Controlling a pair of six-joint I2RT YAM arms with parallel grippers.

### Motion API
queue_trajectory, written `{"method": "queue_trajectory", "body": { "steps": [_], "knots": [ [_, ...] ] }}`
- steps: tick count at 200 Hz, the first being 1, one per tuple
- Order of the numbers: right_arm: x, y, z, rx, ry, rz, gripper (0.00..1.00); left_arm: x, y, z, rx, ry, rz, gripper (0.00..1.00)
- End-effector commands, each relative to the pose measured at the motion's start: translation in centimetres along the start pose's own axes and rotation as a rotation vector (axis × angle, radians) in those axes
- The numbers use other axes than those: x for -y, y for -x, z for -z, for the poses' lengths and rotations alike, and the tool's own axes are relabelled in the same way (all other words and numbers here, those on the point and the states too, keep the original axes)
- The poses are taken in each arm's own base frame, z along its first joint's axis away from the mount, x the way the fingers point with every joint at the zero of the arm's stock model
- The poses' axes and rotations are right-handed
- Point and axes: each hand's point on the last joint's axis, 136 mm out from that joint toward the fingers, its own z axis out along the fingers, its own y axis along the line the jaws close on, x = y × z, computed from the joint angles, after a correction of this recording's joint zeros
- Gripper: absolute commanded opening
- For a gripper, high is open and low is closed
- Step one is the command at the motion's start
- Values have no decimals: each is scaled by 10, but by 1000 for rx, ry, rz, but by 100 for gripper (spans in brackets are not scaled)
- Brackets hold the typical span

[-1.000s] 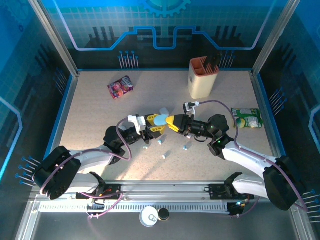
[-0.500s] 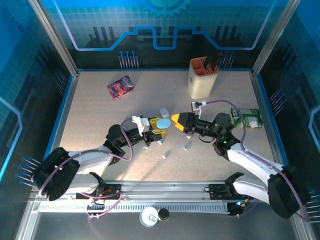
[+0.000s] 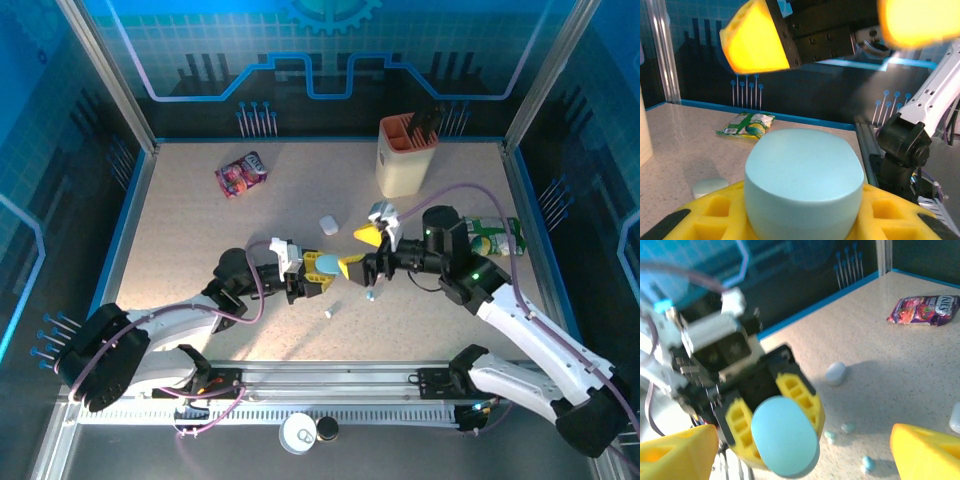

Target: Insert the wireless bluetooth earbuds into the charging case

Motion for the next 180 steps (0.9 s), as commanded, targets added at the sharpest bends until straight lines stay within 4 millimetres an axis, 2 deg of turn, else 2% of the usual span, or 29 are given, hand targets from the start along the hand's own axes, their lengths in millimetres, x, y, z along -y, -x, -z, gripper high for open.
{"method": "queue_trajectory", "body": {
  "steps": [1, 23, 47, 110, 148, 180],
  "knots": [
    [-1, -18, -6, -115, -40, 206, 90, 10, 2, -1, 7, -59, 9, 32],
    [2, -22, -14, -147, -57, 223, 90, 9, 2, -2, 10, -51, 10, 32],
    [14, -22, -15, -154, -125, 219, 90, 10, 4, -1, 11, -56, 10, 32],
    [36, 9, 1, -9, -242, 130, 89, 14, 1, 2, -15, -59, -2, 32],
    [56, 10, 8, -12, -317, -4, 87, 16, 0, 4, -10, -58, -6, 33],
    [50, 21, 21, 63, -297, -27, 86, 12, -7, 6, -17, -28, -20, 32]
  ]
}}
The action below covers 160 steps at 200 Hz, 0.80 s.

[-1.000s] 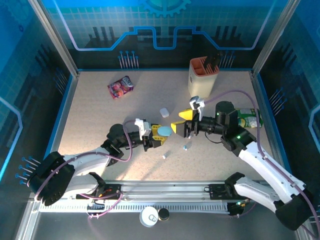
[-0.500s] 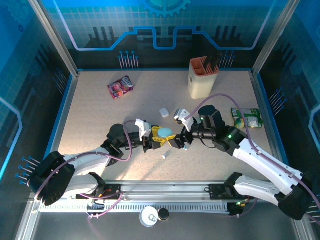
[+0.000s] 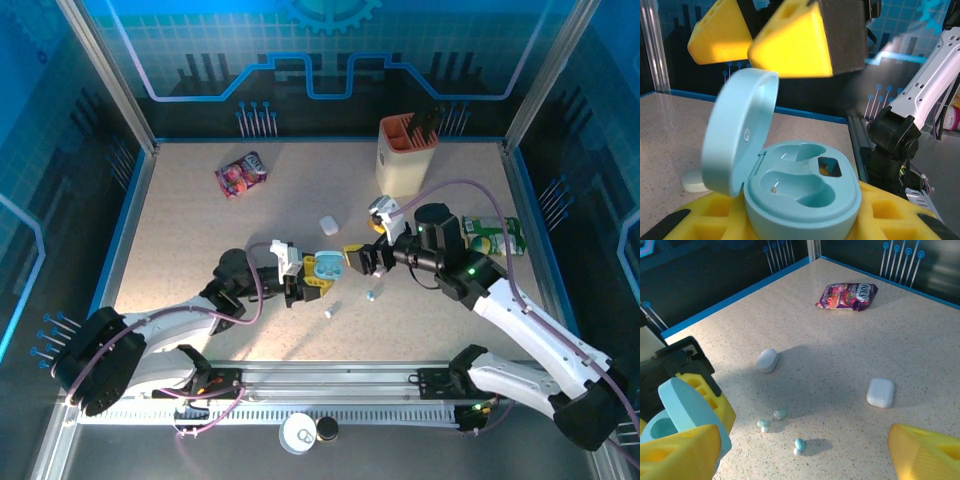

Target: Insert the wireless bluetooth earbuds into the charging case

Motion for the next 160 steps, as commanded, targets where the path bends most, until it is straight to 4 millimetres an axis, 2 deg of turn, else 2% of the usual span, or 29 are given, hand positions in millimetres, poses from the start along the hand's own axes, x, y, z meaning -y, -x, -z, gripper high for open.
{"method": "queue_trajectory", "body": {
  "steps": [1, 7, 9, 28, 51, 67, 108, 160],
  "knots": [
    [1, 22, 17, 95, -7, -52, 86, 5, 0, 3, 15, -8, -51, 32],
    [4, 28, 22, 127, -21, -58, 87, 4, 0, 3, 16, 1, -54, 32],
    [6, 21, 20, 120, -30, -68, 86, 4, -1, 4, 15, 2, -53, 32],
    [31, 8, 26, 140, -129, -172, 85, 1, 2, 6, 35, 21, -62, 32],
    [62, -29, 27, 59, -233, -352, 82, -2, 4, 10, 53, 51, -75, 33],
    [71, -59, 19, -25, -251, -459, 81, -5, 6, 12, 62, 71, -89, 33],
    [61, -116, -16, -196, -149, -597, 80, -14, 10, 21, 93, 118, -91, 33],
    [30, -151, -61, -399, 54, -623, 79, -12, 11, 27, 111, 121, -75, 34]
  ]
}}
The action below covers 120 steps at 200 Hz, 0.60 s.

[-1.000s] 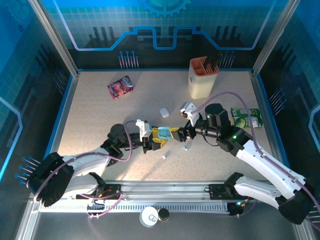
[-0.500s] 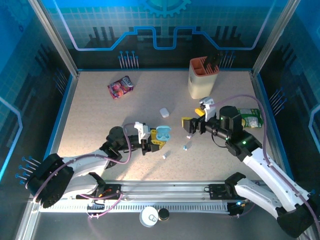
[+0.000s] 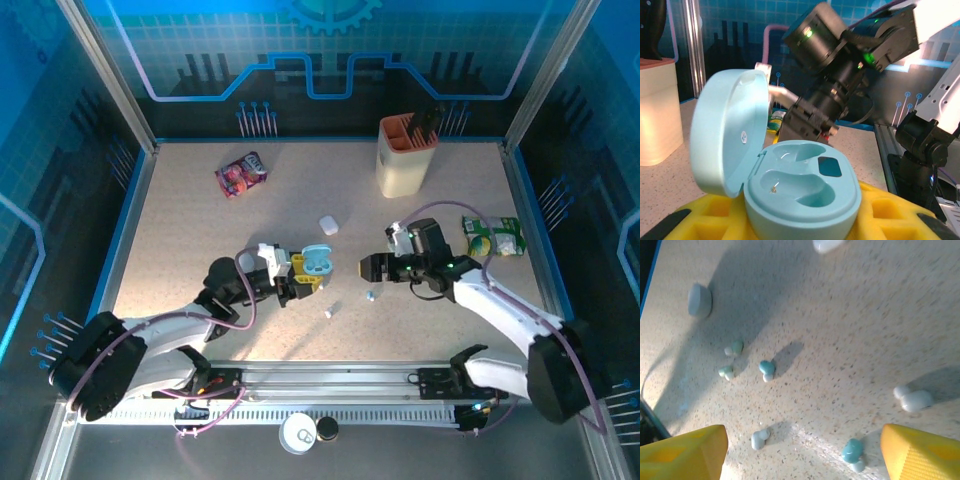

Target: Insert the wireless bluetooth earbuds into the charging case

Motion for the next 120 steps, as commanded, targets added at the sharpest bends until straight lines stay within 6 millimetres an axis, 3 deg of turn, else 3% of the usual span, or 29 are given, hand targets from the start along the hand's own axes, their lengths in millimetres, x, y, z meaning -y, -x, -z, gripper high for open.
{"method": "queue_trajectory", "body": {
  "steps": [1, 61, 66, 82, 120],
  "knots": [
    [-24, -5, -18, -84, 109, 29, 79, 4, 13, 6, 53, -1, -30, 33],
    [-53, -12, -94, -246, 188, 59, 72, 6, 19, 9, 65, -1, -35, 33],
    [-62, -4, -97, -236, 205, 69, 72, 7, 20, 9, 67, -1, -36, 33],
    [-71, -5, -113, -263, 229, 78, 71, 6, 22, 9, 71, 0, -38, 33],
    [-74, -15, -140, -320, 221, 102, 71, 6, 20, 8, 66, -7, -28, 34]
  ]
}}
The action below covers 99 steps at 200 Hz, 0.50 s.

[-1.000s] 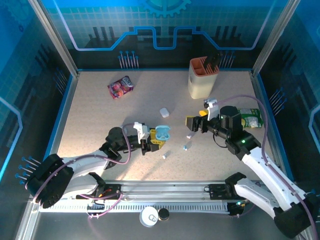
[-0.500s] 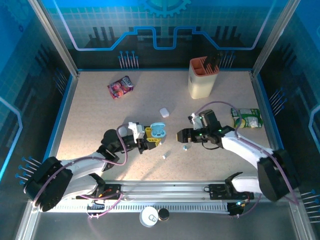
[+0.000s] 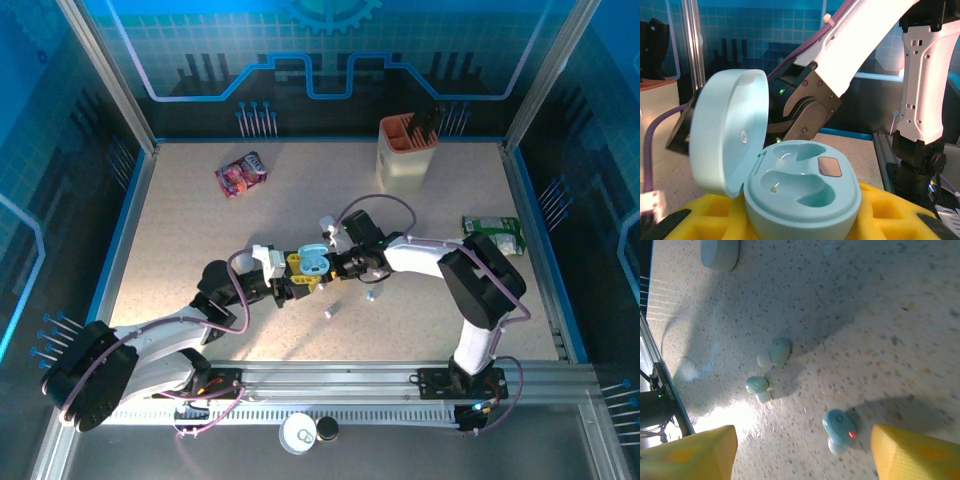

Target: Insert the wireless bluetooth earbuds into the charging case

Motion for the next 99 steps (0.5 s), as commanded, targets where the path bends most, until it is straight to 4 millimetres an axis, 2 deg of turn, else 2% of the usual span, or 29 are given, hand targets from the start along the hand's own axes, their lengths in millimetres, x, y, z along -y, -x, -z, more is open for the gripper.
{"method": "queue_trajectory", "body": {
  "steps": [1, 40, 99],
  "knots": [
    [-7, 4, -15, -27, 27, 24, 71, 0, 5, 3, 22, 0, 4, 34],
    [0, 1, -30, -54, 15, 21, 70, 1, 2, 2, 15, -10, 12, 34],
    [-3, -14, -23, -73, 34, 7, 60, 1, 1, 1, 13, -13, 13, 34]
  ]
}}
